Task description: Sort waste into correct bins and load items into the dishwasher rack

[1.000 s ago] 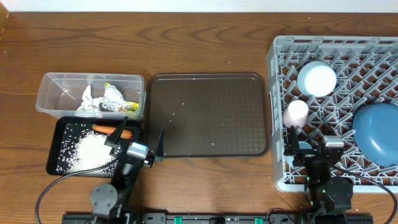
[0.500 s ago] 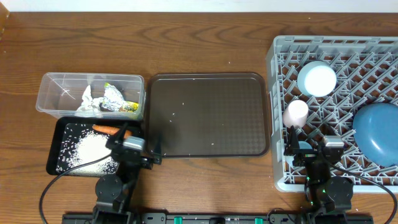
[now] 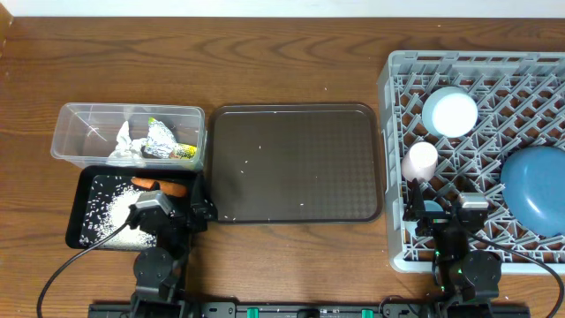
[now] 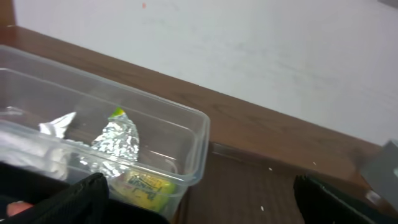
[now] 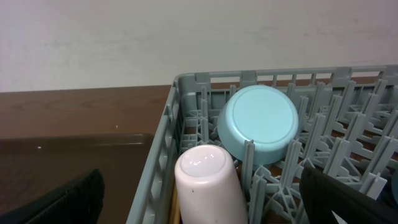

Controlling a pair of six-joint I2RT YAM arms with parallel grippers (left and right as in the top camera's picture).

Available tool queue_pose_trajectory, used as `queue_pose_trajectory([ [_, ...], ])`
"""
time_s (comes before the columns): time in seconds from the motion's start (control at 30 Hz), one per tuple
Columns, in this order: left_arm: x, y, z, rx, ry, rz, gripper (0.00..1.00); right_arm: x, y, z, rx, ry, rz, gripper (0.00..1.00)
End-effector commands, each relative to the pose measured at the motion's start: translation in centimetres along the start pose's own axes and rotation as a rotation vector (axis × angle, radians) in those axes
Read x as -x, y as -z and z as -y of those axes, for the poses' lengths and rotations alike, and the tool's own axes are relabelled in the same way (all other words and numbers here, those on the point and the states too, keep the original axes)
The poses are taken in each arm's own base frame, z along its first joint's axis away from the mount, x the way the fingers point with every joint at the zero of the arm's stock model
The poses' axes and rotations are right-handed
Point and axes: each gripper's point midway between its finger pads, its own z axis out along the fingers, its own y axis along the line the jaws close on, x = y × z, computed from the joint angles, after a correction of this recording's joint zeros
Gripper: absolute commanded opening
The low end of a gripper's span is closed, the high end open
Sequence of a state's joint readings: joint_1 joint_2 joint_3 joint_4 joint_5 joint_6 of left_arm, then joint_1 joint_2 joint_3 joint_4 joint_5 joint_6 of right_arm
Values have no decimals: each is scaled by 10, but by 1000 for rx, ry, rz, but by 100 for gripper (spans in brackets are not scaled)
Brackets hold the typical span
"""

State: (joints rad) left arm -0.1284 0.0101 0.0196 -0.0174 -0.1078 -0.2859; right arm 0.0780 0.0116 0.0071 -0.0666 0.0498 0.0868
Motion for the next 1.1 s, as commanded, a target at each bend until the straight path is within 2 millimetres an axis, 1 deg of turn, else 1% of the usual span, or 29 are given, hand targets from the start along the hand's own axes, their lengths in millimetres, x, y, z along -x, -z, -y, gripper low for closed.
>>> queue_pose_trajectory([
  [0.0,-10,0,-19,87,13,-19,98,0,0,6,-27,12,4,99],
  [0.2,-11,-1,-16,68,12,-28,98,0,0,6,-27,12,4,99],
  [0.37,-18,-1,-4,-8,-106,-63,98,0,0,6,-27,12,4,99],
  [0.47,-18,-1,-2,-17,-117,-65,98,0,0,6,-27,12,4,99],
  [0.77,-18,-1,-3,-14,-117,-65,98,0,0,6,-27,12,4,99],
  [0.97,-14,-1,-14,33,-111,-51,98,0,0,6,-27,12,4,99],
  [1.07,-14,-1,-15,37,-111,-50,98,0,0,6,-27,12,4,99],
])
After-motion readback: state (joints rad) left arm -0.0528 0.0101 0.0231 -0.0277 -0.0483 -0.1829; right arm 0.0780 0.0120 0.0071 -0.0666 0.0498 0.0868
